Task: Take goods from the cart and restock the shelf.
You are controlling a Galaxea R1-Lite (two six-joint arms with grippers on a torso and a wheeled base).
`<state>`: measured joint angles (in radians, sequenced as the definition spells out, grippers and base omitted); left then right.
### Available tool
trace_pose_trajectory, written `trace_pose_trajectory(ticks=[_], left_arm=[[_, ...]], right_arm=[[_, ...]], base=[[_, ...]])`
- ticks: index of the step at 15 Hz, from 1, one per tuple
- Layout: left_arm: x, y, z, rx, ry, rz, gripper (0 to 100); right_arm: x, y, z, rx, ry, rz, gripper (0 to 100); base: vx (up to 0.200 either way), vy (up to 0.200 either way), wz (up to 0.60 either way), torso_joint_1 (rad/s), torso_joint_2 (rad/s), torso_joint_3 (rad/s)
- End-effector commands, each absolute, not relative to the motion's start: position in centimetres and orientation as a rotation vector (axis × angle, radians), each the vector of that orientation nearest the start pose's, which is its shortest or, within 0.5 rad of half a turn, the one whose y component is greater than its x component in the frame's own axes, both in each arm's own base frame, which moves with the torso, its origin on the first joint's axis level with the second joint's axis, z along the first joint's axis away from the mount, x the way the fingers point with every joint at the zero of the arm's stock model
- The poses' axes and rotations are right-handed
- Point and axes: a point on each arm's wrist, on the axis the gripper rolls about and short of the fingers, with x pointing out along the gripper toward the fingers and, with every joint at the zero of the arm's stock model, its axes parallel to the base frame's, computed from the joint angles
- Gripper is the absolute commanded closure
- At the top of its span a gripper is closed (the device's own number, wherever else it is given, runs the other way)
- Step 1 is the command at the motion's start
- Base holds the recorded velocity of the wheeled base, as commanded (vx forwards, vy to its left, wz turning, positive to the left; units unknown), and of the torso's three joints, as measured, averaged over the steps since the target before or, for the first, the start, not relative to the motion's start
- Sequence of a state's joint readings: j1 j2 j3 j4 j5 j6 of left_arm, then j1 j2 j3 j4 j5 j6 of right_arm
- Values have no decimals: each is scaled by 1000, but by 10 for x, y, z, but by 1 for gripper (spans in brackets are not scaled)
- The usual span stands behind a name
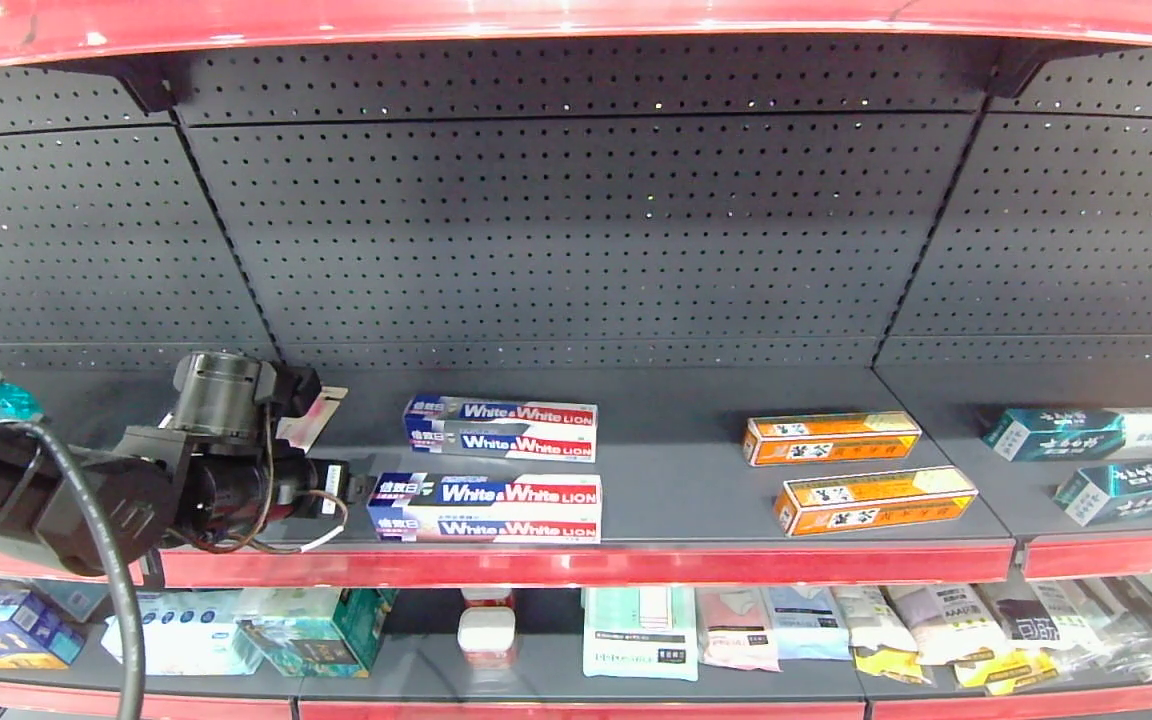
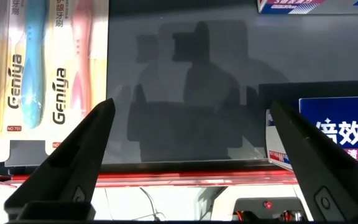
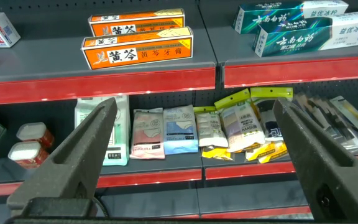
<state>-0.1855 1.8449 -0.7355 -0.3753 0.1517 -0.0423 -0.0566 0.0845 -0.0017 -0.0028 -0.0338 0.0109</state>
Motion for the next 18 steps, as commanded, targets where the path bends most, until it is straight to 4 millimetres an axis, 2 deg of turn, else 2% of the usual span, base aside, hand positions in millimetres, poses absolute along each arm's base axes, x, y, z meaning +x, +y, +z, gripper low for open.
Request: trace_pose_trajectory(ticks=[1, 7, 18], left_arm=[[297, -51, 98, 82, 723, -11, 0], [293, -49, 103, 80, 709, -3, 0], [293, -55, 100, 51, 725, -8, 0]], right_arm=[[-16, 0, 78, 12, 79, -91, 0], [-16, 0, 78, 12, 79, -91, 0], [-16, 0, 78, 12, 81, -91, 0]], base=[[0, 0, 0, 0, 0, 0], [0, 0, 0, 0, 0, 0], [0, 0, 0, 0, 0, 0]])
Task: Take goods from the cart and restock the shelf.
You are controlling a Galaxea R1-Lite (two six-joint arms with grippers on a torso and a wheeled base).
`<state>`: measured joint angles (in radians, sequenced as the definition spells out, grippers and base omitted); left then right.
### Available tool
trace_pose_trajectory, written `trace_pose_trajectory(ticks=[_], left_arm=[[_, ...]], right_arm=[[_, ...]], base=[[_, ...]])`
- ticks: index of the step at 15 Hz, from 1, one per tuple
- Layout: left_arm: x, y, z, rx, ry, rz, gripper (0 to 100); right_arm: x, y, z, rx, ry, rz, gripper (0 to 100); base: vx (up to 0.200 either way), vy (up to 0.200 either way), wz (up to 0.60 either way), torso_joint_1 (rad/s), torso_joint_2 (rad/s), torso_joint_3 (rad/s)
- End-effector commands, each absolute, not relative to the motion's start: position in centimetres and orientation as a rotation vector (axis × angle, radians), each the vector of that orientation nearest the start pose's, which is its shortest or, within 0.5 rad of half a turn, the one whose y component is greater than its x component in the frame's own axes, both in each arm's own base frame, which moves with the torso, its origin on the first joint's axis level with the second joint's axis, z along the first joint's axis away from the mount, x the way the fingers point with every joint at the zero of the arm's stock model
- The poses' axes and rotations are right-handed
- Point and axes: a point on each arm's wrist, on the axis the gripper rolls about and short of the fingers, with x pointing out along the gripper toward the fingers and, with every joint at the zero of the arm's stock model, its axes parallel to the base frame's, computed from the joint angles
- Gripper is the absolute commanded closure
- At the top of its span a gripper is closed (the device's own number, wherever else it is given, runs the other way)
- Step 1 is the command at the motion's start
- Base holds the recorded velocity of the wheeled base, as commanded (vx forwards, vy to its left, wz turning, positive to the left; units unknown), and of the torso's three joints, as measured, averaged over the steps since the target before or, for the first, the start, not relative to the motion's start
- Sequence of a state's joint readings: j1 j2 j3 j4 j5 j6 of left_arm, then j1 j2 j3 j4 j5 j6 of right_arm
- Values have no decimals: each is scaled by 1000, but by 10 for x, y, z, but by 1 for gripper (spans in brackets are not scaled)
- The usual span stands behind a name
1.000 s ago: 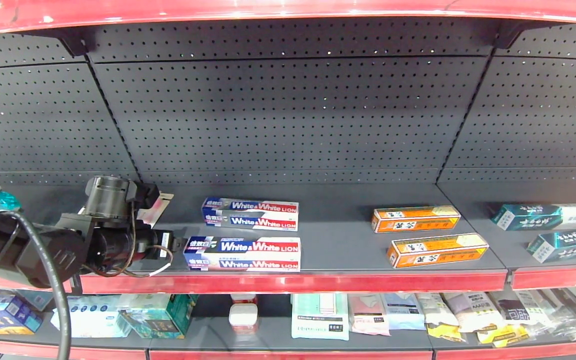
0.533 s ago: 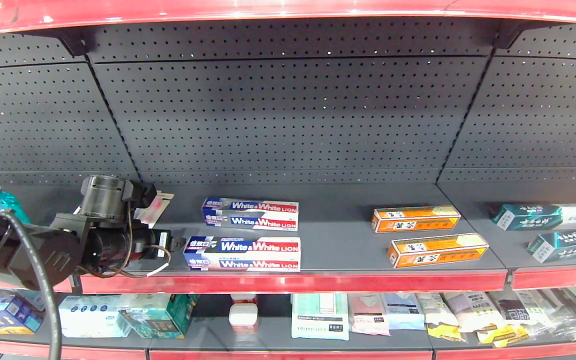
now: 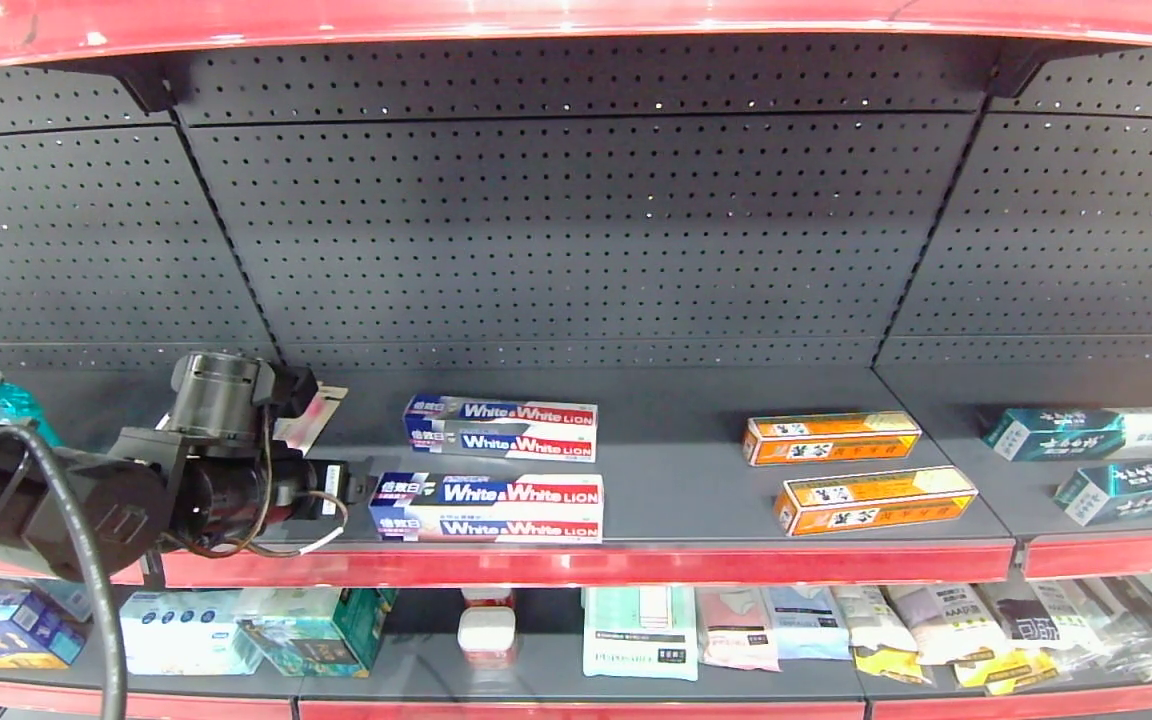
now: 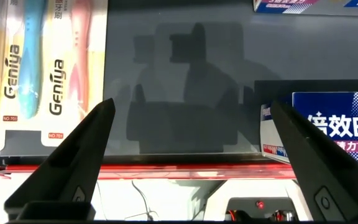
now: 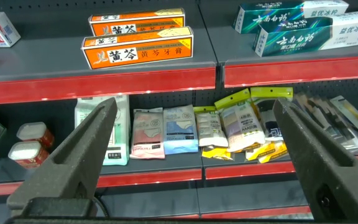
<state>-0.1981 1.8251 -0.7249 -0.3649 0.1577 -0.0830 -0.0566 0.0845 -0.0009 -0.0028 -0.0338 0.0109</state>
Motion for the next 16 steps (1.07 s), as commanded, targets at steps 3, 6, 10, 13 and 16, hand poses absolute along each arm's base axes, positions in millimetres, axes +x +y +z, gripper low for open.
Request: trace_pose_trajectory(ticks=[3, 6, 10, 13, 16], left_arm=[[294, -55, 99, 51, 727, -8, 0], [294, -56, 99, 53, 728, -11, 0], [293, -56, 100, 51, 724, -10, 0], [276, -36, 128, 26, 659, 30, 0], [212, -16, 163, 16, 602, 65, 0]], right_arm=[[-16, 0, 78, 12, 79, -92, 0], [-16, 0, 77, 12, 81, -91, 0], [-16, 0, 78, 12, 81, -91, 0], [-16, 0, 78, 12, 81, -91, 0], [-16, 0, 78, 12, 79, -91, 0]], base=[[0, 0, 0, 0, 0, 0], [0, 0, 0, 0, 0, 0], [0, 0, 0, 0, 0, 0], [0, 0, 0, 0, 0, 0], [0, 0, 0, 0, 0, 0]])
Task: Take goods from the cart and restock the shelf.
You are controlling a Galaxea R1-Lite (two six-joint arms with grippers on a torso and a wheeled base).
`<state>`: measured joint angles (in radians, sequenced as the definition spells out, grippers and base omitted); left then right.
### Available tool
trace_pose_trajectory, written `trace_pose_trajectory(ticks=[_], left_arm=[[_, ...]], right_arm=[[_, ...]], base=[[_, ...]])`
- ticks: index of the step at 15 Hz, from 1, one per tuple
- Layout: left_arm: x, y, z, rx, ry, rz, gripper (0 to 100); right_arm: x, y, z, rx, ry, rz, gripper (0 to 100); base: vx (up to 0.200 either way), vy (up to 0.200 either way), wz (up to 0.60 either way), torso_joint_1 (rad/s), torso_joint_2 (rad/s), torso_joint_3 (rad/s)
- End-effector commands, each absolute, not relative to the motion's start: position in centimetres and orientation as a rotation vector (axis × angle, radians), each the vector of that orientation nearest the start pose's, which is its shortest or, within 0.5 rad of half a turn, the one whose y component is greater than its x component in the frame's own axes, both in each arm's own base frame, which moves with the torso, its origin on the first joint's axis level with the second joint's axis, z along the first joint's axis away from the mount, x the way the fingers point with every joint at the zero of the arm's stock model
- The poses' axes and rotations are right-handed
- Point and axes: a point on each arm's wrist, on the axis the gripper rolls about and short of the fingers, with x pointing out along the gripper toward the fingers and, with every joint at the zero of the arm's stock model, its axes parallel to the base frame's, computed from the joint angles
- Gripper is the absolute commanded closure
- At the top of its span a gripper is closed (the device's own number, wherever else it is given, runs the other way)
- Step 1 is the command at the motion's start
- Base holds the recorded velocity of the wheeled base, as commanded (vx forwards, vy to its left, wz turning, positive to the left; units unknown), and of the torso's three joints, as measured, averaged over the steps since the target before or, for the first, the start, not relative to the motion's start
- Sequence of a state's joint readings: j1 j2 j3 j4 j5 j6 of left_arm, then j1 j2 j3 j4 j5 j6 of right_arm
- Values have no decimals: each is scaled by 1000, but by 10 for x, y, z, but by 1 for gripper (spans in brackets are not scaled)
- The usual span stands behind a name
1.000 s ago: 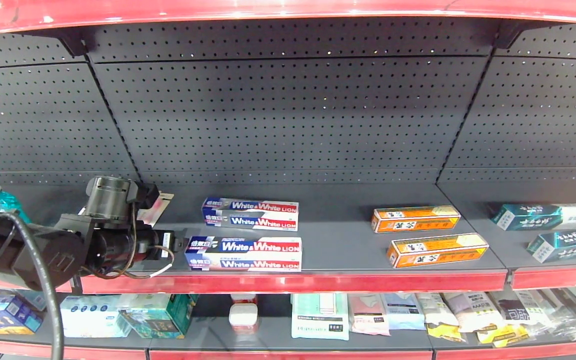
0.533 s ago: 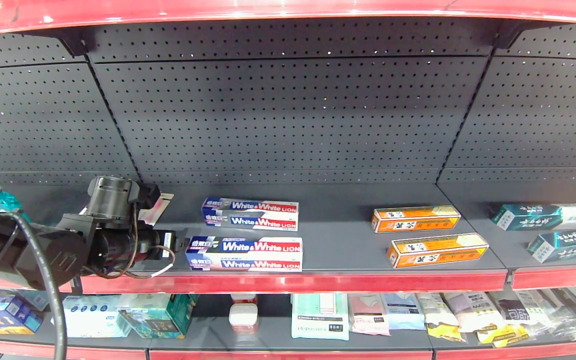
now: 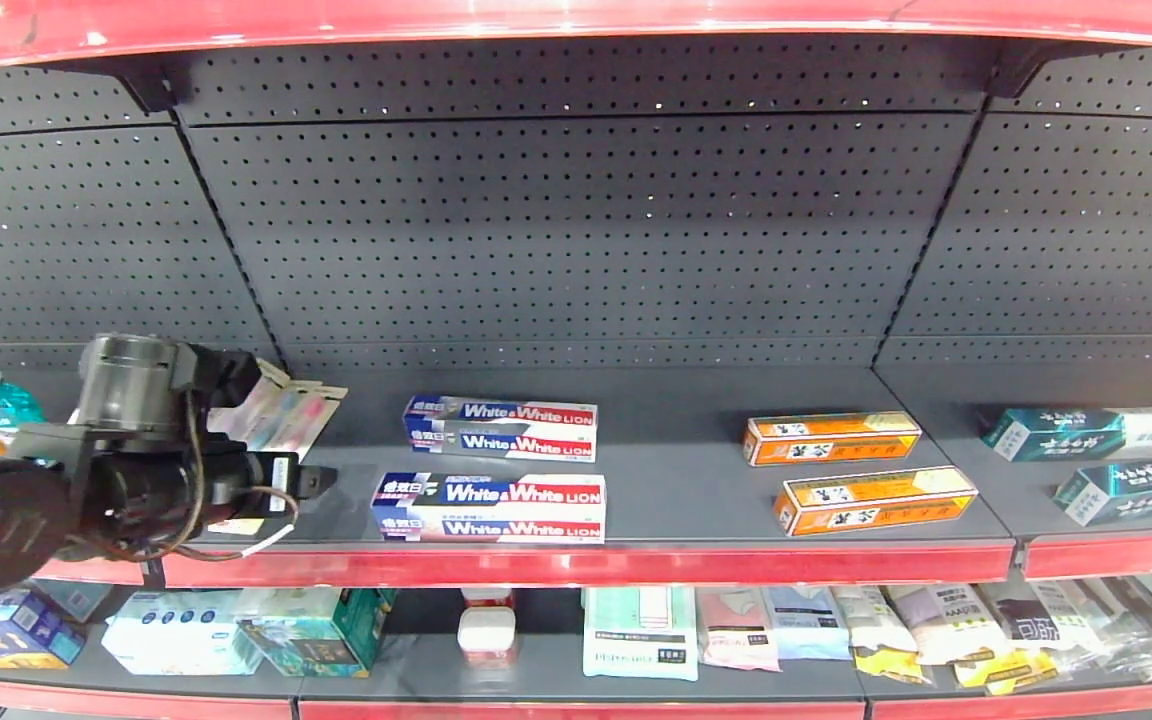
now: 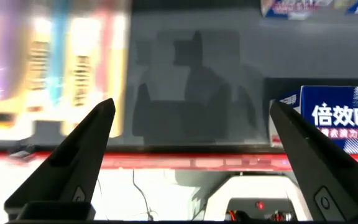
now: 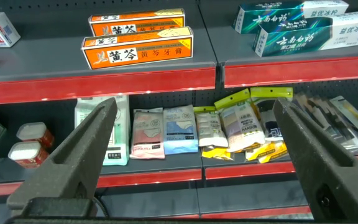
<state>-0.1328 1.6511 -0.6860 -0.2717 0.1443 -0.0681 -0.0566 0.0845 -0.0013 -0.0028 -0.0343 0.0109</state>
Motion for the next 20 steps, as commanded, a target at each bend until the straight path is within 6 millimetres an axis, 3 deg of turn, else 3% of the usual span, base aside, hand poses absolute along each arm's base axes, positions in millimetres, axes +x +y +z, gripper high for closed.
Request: trace_pose_trajectory(ticks=[1, 2, 4, 10, 13, 16, 20], left_arm=[[198, -15, 166, 22, 590, 59, 0], [150, -11, 169, 20, 540, 27, 0], [97, -7, 161, 14, 482, 25, 0], [16, 1, 95, 5, 250, 40, 0], [-11, -1, 78, 39, 164, -22, 0], [-21, -1, 76, 50, 14, -49, 0], [-23, -1, 76, -15, -1, -21, 0]], right_arm=[[-16, 0, 78, 12, 81, -92, 0], [-16, 0, 78, 12, 81, -91, 0], [-16, 0, 78, 12, 81, -91, 0], [-16, 0, 78, 12, 81, -91, 0], [-16, 0, 78, 13, 81, -91, 0], [-16, 0, 77, 12, 81, -91, 0], [-16, 0, 78, 13, 79, -91, 0]], base=[[0, 0, 0, 0, 0, 0], [0, 0, 0, 0, 0, 0], [0, 0, 0, 0, 0, 0], [0, 0, 0, 0, 0, 0], [0, 0, 0, 0, 0, 0], [0, 0, 0, 0, 0, 0], [0, 0, 0, 0, 0, 0]])
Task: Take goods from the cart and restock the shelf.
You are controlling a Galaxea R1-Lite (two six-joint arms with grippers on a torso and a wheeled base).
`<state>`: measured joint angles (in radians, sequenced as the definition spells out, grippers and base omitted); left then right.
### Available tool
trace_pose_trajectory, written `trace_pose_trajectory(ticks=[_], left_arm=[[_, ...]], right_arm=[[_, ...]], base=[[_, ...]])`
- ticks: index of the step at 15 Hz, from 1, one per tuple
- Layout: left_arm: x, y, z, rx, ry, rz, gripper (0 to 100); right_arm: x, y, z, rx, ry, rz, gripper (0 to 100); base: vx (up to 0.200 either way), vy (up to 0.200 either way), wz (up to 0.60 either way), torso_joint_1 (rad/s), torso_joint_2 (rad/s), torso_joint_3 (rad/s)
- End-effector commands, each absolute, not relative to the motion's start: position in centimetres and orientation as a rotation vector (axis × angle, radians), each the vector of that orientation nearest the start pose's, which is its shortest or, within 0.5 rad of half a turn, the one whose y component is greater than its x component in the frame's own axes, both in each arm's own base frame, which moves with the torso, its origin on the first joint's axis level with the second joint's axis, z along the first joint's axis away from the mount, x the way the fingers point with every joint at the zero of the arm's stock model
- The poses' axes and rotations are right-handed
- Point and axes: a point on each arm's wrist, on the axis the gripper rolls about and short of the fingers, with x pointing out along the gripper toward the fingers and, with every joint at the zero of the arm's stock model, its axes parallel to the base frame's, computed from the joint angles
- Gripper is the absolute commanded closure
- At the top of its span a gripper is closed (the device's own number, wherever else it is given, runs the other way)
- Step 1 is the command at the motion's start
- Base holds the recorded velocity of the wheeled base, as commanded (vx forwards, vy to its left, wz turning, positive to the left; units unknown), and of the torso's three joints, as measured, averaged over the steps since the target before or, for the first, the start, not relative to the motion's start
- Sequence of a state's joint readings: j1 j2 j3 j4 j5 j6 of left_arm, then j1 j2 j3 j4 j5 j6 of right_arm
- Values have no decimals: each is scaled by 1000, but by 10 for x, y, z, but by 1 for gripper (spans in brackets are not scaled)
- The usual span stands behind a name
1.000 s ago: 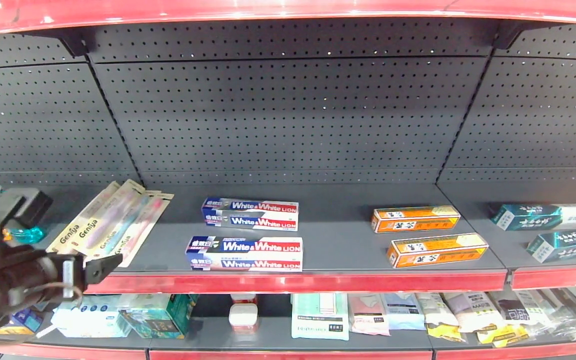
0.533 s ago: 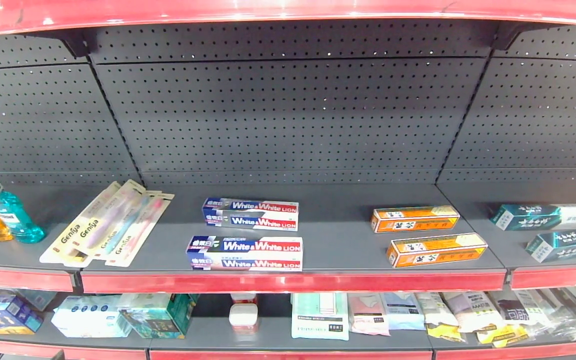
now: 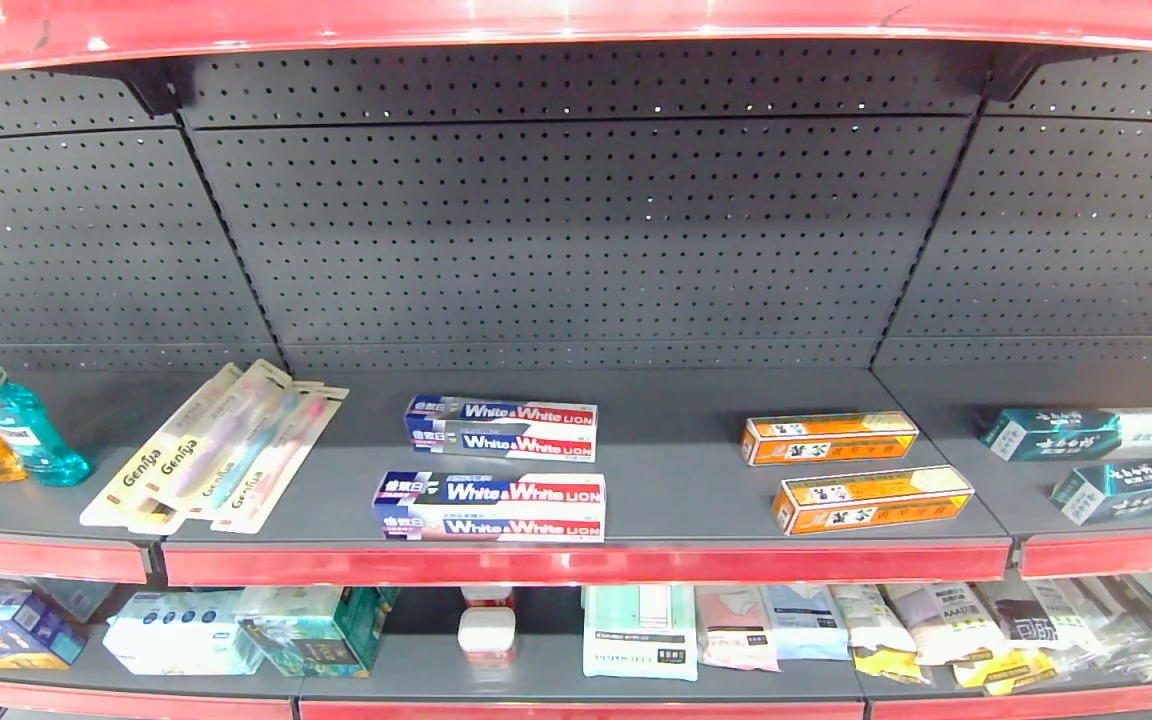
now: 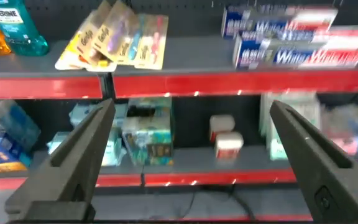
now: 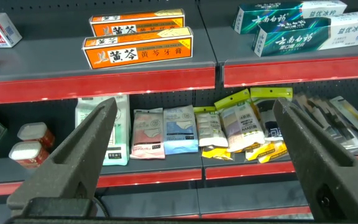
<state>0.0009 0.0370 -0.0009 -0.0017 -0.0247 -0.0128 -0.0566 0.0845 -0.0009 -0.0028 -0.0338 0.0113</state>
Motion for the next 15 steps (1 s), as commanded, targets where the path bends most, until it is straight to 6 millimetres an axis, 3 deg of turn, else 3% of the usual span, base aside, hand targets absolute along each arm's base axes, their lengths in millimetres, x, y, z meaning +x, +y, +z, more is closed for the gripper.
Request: trace_pose_trajectory(ticks=[1, 15], left_arm=[[-23, -1, 76, -14, -3, -21, 0], [-23, 0, 76, 3, -2, -14, 0]], right_arm=[[-16, 0, 78, 12, 79, -94, 0], [-16, 0, 77, 7, 83, -91, 0]], base=[[0, 0, 0, 0, 0, 0], [0, 0, 0, 0, 0, 0]])
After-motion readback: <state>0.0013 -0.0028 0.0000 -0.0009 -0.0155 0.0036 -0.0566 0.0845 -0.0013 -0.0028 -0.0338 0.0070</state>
